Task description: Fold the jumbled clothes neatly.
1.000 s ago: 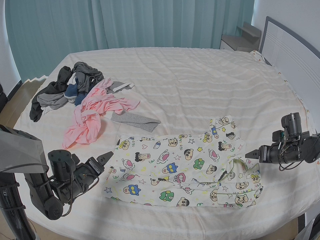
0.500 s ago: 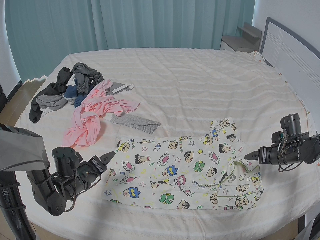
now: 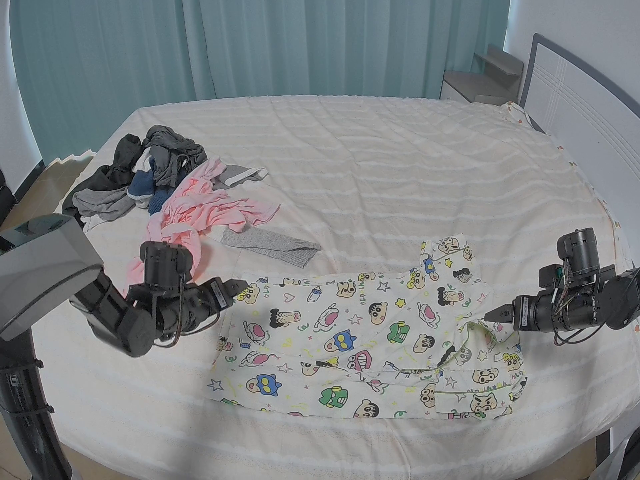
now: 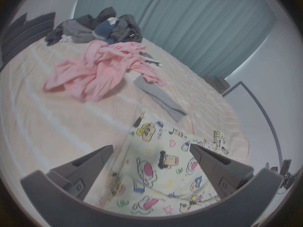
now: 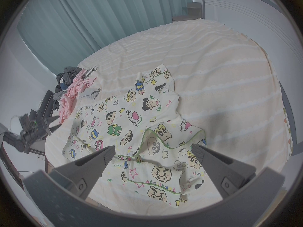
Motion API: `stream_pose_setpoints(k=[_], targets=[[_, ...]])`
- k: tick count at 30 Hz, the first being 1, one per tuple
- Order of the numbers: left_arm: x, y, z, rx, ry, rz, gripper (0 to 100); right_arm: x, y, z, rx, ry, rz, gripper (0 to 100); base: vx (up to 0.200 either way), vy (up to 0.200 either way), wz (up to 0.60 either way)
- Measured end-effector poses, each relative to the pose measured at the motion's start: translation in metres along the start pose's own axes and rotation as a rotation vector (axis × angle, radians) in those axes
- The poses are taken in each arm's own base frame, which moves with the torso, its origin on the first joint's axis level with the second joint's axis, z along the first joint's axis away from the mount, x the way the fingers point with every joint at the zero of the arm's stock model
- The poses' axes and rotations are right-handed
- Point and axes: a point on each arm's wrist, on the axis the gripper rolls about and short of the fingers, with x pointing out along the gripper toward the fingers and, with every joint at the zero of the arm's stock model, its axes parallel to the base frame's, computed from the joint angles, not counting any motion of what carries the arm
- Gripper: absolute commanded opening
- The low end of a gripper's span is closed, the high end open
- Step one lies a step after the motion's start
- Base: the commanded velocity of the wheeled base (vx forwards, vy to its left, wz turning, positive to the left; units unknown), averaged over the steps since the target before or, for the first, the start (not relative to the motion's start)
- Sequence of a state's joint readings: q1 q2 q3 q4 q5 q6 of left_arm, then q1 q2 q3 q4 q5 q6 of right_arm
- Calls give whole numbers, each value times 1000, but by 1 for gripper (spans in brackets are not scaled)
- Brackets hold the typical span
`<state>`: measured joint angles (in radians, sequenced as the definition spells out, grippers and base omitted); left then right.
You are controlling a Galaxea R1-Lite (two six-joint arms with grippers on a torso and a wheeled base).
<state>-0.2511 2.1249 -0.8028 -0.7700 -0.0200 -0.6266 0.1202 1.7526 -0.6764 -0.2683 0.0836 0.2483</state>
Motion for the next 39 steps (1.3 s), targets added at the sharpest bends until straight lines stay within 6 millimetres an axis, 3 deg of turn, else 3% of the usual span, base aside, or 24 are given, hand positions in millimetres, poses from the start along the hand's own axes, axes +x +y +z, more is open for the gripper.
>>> stream_pose_setpoints(k=[3, 8, 12, 16, 22, 28, 34, 39], targets=[[14, -5, 17, 75, -4, -8, 100, 0, 1, -1, -3, 3, 1, 100, 0, 0, 0], [42, -1, 28, 169, 26, -16, 100, 0, 1, -5, -5, 13, 0, 100, 0, 0, 0], [61, 4, 29, 174, 38, -20, 100, 0, 0, -10, -6, 12, -1, 100, 0, 0, 0], [61, 10, 22, 154, 76, -17, 100, -2, -1, -14, -8, -9, 3, 100, 0, 0, 0], [26, 9, 14, 62, 120, -18, 100, -8, -3, -20, 20, -25, 8, 100, 0, 0, 0], [-33, -3, 2, -85, 150, -31, 100, -21, -3, -29, 138, -37, 19, 100, 0, 0, 0], [-89, -18, -30, -243, 226, -58, 100, -35, -6, -47, 242, -18, 22, 100, 0, 0, 0], [-110, -24, -54, -326, 291, -52, 100, -41, -10, -61, 262, 1, 17, 100, 0, 0, 0]])
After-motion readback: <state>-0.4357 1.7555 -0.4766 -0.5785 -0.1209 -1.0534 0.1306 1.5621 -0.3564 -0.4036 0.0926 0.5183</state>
